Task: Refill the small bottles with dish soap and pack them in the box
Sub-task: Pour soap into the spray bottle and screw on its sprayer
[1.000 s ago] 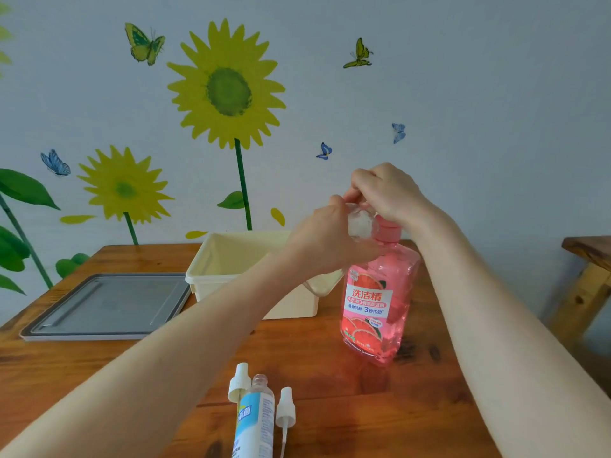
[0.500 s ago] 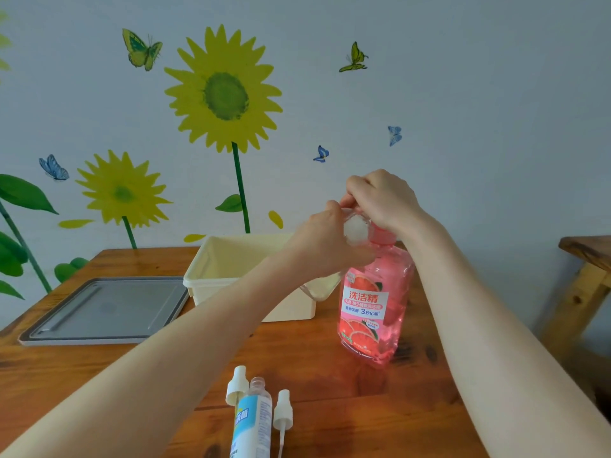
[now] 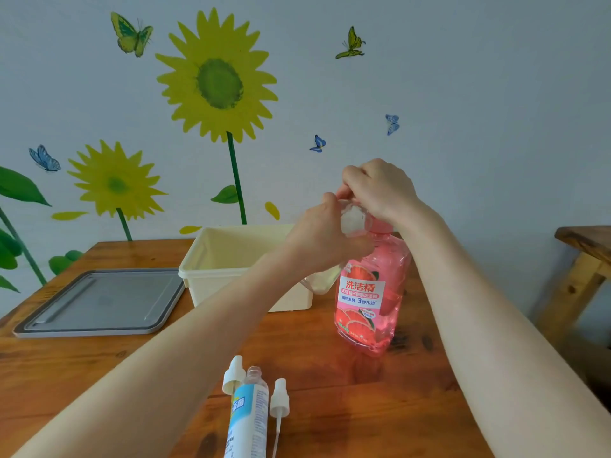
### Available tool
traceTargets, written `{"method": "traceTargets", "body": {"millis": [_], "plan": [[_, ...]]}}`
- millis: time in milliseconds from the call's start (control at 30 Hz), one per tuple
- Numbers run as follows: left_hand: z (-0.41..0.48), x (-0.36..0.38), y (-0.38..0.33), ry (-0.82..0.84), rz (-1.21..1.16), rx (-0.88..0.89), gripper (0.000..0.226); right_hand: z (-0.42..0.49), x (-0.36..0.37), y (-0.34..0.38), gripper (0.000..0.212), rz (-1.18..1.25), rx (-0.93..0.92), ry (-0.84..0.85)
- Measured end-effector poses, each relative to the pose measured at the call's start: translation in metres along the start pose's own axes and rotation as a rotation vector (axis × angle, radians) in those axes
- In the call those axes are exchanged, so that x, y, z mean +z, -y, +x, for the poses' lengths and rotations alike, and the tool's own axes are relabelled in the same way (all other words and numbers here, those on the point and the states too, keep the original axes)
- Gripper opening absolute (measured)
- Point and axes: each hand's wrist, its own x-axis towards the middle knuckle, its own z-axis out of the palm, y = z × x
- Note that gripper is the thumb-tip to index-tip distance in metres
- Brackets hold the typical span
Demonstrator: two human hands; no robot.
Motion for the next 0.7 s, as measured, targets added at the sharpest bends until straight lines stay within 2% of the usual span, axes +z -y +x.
{"method": "traceTargets", "body": {"millis": [300,533,700], "plan": [[0.0,-0.007,-0.001,0.025,0.031,0.009,0.055,0.0,-0.005,0.007,0.038,-0.014,0.03,0.07],[0.001,0.005,0.008,0.0,0.001,0.008,0.052,-0.004,0.005,0.001,0.039,-0.019,0.02,-0.012],[-0.002,0.0,0.005,0.025,0.005,-0.007,0.053,-0.003,0.003,0.006,0.039,-0.036,0.028,0.042]]}}
